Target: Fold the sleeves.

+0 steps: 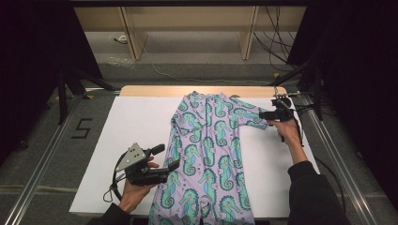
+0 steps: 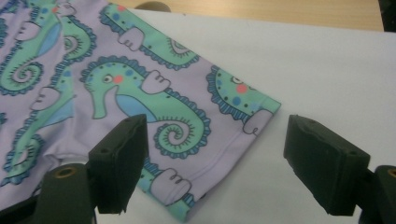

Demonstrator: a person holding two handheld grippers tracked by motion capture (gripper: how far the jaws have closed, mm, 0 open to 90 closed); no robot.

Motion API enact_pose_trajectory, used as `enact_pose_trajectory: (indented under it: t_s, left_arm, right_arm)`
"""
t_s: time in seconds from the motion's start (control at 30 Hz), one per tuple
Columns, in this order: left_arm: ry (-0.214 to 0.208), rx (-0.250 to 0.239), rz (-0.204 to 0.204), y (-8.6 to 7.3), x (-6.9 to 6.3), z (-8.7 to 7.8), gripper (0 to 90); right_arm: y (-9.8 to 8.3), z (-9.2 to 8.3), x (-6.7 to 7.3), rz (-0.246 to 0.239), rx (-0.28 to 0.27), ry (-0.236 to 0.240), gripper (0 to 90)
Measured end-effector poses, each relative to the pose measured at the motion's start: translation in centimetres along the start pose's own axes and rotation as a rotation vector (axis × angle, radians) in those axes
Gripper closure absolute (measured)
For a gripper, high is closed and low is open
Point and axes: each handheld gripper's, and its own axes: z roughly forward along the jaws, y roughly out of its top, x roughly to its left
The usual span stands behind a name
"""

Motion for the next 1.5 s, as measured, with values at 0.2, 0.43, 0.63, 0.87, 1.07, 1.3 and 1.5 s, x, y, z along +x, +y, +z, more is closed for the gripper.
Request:
enact_pose_trajectory:
  t_s: [0.2,0.43,0.63,0.87,1.07,1.3,1.5]
  left_arm:
    - [-0.006,0.001,-0.002,0.0,0.0,0.1,19.2]
    - [-0.009,0.0,-0.008,0.0,0.1,0.1,19.2]
    - [-0.011,0.001,-0.005,0.0,0.0,0.1,19.4]
    - [-0.01,0.004,-0.005,-0.1,0.1,0.2,19.5]
    - [-0.014,0.008,-0.004,-0.1,0.1,0.2,19.5]
    - [-0.012,0.007,-0.007,-0.1,0.1,0.2,19.6]
    - [-0.008,0.009,-0.009,-0.1,0.2,0.2,19.7]
  right_arm:
    - [0.2,1.6,-0.7,0.02,0.048,-0.019,29.4]
    - [0.4,2.5,-1.6,0.066,0.063,-0.016,36.1]
    - [0.3,3.1,-2.2,0.08,0.073,-0.016,42.8]
    - [0.3,3.9,-1.9,0.069,0.076,-0.039,52.7]
    - [0.2,4.1,-1.2,0.024,0.067,-0.061,72.1]
    - [0.3,4.2,-0.6,0.011,0.047,-0.047,87.0]
    - [1.3,2.7,-0.1,0.003,-0.027,-0.015,87.8]
